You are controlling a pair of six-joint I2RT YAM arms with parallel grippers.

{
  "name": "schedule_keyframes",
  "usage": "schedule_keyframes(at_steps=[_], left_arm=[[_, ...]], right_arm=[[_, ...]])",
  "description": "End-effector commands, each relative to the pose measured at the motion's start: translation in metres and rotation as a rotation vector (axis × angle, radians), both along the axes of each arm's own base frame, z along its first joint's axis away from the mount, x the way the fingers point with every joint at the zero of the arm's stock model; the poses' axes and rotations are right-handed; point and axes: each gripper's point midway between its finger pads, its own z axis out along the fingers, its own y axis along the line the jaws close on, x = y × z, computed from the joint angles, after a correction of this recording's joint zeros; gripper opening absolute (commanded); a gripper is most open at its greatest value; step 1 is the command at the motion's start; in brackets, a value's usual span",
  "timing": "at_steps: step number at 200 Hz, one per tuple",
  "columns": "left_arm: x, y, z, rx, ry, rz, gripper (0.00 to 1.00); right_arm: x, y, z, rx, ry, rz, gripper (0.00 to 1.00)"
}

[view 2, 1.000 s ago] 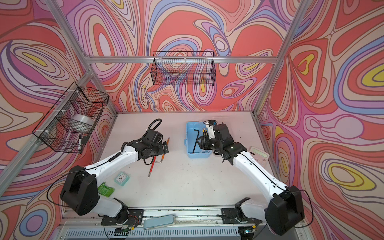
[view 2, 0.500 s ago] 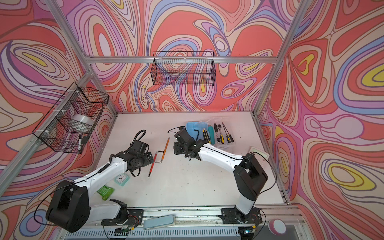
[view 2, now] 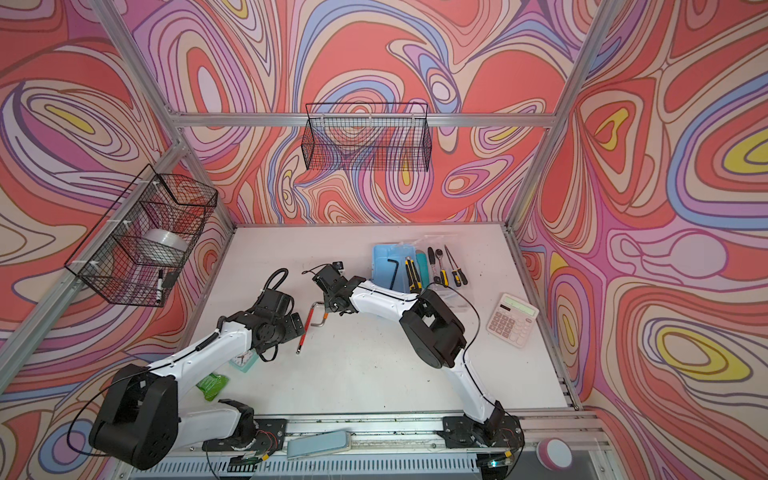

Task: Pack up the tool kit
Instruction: 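Grasp the orange-handled hex key with the right gripper while left approaches red-handled key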

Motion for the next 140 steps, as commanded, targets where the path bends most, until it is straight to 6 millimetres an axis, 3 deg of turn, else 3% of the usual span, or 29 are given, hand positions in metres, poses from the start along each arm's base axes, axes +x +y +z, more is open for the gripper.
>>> schedule_keyframes(at_steps=[1, 41, 140], left_arm=[[0.001, 0.001, 0.002, 0.002, -0.009, -0.013, 0.98], [0.0, -0.002, 0.0, -0.012, -0.011, -0.029, 0.98], [0.001, -0.008, -0.001, -0.042, -0.015, -0.048, 0.97]], right_arm=[[0.002, 0.005, -0.004, -0.016, 0.001, -0.014, 0.49], [0.003, 0.02, -0.014, 0.036, 0.018, -0.012, 0.48], [0.022, 0.026, -0.029, 0.048, 0.015, -0.031, 0.49]])
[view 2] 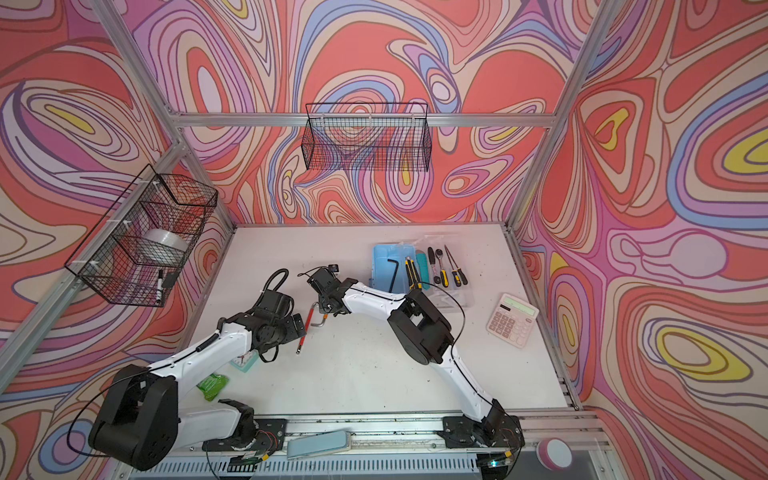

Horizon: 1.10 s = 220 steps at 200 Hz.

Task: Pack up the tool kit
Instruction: 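Grasp the orange-handled hex key with the right gripper while left approaches red-handled key, then carry the orange-handled hex key into the blue box with the right gripper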

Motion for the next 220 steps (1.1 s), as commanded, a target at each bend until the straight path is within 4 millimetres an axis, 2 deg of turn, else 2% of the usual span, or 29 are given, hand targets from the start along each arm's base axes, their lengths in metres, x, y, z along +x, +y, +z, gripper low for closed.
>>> schedule_keyframes(at_steps=[1, 24, 75, 111, 168, 183, 202, 220], left_arm=[[0.001, -0.001, 0.002, -0.013, -0.012, -0.008, 0.97], [0.001, -0.001, 0.001, -0.009, -0.009, -0.008, 0.97], [-0.001, 0.0, 0.0, -0.009, -0.008, -0.004, 0.97], [-0.002, -0.001, -0.003, -0.015, -0.002, 0.001, 0.97], [-0.007, 0.002, -0.006, -0.005, 0.024, 0.014, 0.97], [-0.009, 0.0, -0.008, -0.018, 0.032, 0.012, 0.97], [-0.012, -0.001, -0.008, -0.031, 0.032, 0.014, 0.96], [-0.013, -0.001, -0.008, -0.034, 0.028, 0.016, 0.96]], right_arm=[[0.011, 0.001, -0.006, 0.004, -0.001, -0.015, 0.49], [0.017, -0.004, -0.011, -0.023, 0.001, -0.017, 0.47], [0.02, -0.032, -0.03, -0.178, 0.009, 0.023, 0.33], [0.012, -0.035, -0.033, -0.242, 0.006, 0.159, 0.19], [-0.012, -0.035, -0.038, -0.257, 0.056, 0.344, 0.17], [-0.014, -0.042, -0.04, -0.286, 0.062, 0.348, 0.11], [-0.014, -0.046, -0.033, -0.255, 0.059, 0.329, 0.06], [-0.01, -0.04, -0.014, -0.13, 0.044, 0.303, 0.02]])
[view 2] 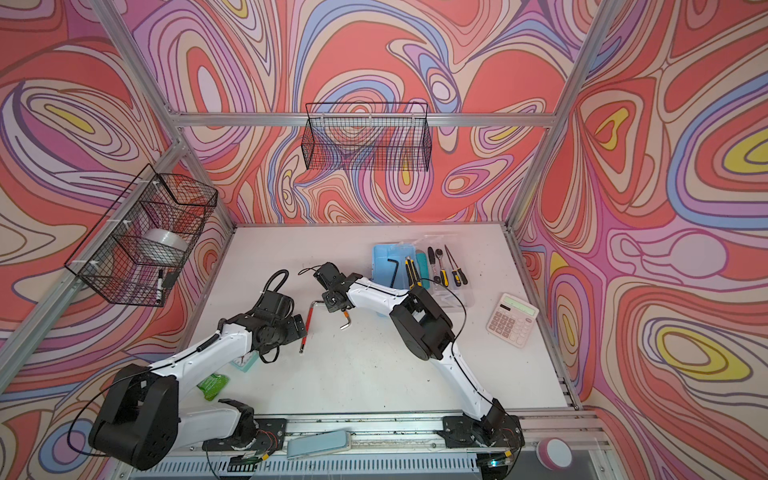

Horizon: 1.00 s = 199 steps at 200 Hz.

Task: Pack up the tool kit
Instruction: 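Carry the orange-handled hex key into the blue box with the right gripper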

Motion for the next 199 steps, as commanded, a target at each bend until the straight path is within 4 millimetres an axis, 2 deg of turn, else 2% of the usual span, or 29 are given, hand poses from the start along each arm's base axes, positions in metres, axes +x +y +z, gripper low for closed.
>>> schedule_keyframes(at_steps=[1, 16, 68, 106, 140, 174, 199], left_arm=[[-0.008, 0.003, -0.002, -0.005, 0.015, 0.018, 0.96], [-0.01, 0.003, -0.002, -0.008, 0.018, 0.02, 0.96], [-0.011, 0.005, 0.0, 0.003, 0.016, 0.018, 0.94], [-0.011, 0.002, 0.001, 0.01, 0.008, -0.021, 0.89], [-0.011, -0.004, -0.001, 0.01, 0.02, -0.053, 0.88], [-0.008, -0.01, -0.001, 0.022, 0.017, -0.081, 0.89], [-0.006, -0.012, -0.001, 0.037, 0.02, -0.088, 0.94]], right_arm=[[-0.017, -0.017, -0.006, 0.035, 0.107, -0.003, 0.02], [-0.013, -0.016, 0.01, 0.118, 0.108, -0.027, 0.0], [-0.004, -0.013, 0.053, 0.223, 0.085, -0.057, 0.0], [0.006, -0.016, 0.099, 0.285, 0.031, -0.062, 0.0], [0.019, -0.042, 0.135, 0.29, -0.047, -0.101, 0.0], [0.032, -0.088, 0.142, 0.247, -0.084, -0.18, 0.0], [0.04, -0.114, 0.144, 0.231, -0.099, -0.224, 0.0]])
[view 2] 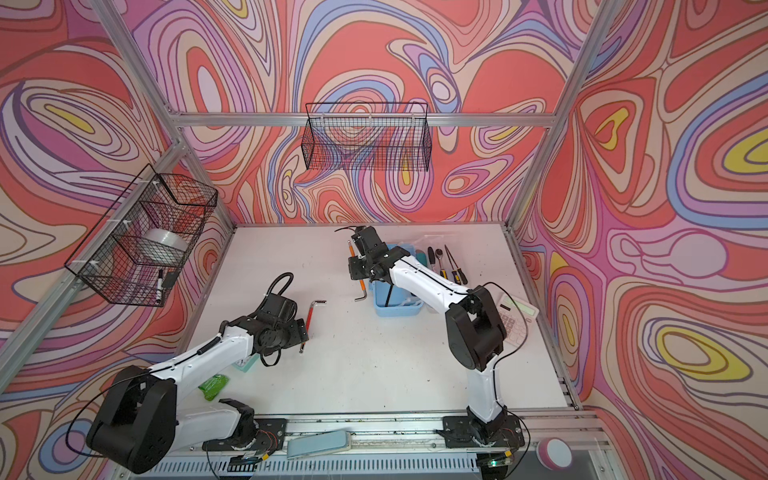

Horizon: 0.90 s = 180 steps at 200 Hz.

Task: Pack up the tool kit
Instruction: 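Carry the orange-handled hex key into the blue box with the right gripper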

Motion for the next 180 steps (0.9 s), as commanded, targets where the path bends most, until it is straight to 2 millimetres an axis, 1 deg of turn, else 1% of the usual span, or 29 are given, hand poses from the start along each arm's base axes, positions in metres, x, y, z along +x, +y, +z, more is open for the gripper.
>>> schedule_keyframes(at_steps=[1, 22, 33, 55, 84, 121, 155, 180], left_arm=[[0.001, 0.001, 0.001, 0.03, 0.011, -0.01, 0.95], [0.003, 0.0, 0.002, 0.039, 0.013, -0.014, 0.97], [0.004, 0.0, 0.002, 0.038, 0.011, -0.012, 0.98], [0.004, -0.001, 0.002, 0.035, 0.011, -0.014, 0.99], [0.004, -0.003, 0.003, 0.041, 0.004, -0.03, 0.97], [0.005, -0.006, 0.004, 0.036, 0.003, -0.043, 0.95], [0.005, -0.006, 0.003, 0.037, 0.006, -0.04, 0.95], [0.007, -0.008, 0.005, 0.036, 0.003, -0.042, 0.95]], right_arm=[[0.006, -0.028, -0.001, -0.046, -0.014, -0.048, 0.0], [0.013, -0.049, -0.008, -0.098, -0.011, -0.086, 0.0], [0.016, -0.059, -0.016, -0.124, 0.003, -0.108, 0.0], [0.02, -0.071, -0.03, -0.16, 0.019, -0.133, 0.0], [0.025, -0.076, -0.048, -0.21, 0.039, -0.145, 0.0], [0.032, -0.081, -0.068, -0.225, 0.069, -0.156, 0.0], [0.03, -0.08, -0.081, -0.231, 0.101, -0.144, 0.0], [0.027, -0.083, -0.091, -0.254, 0.123, -0.147, 0.01]])
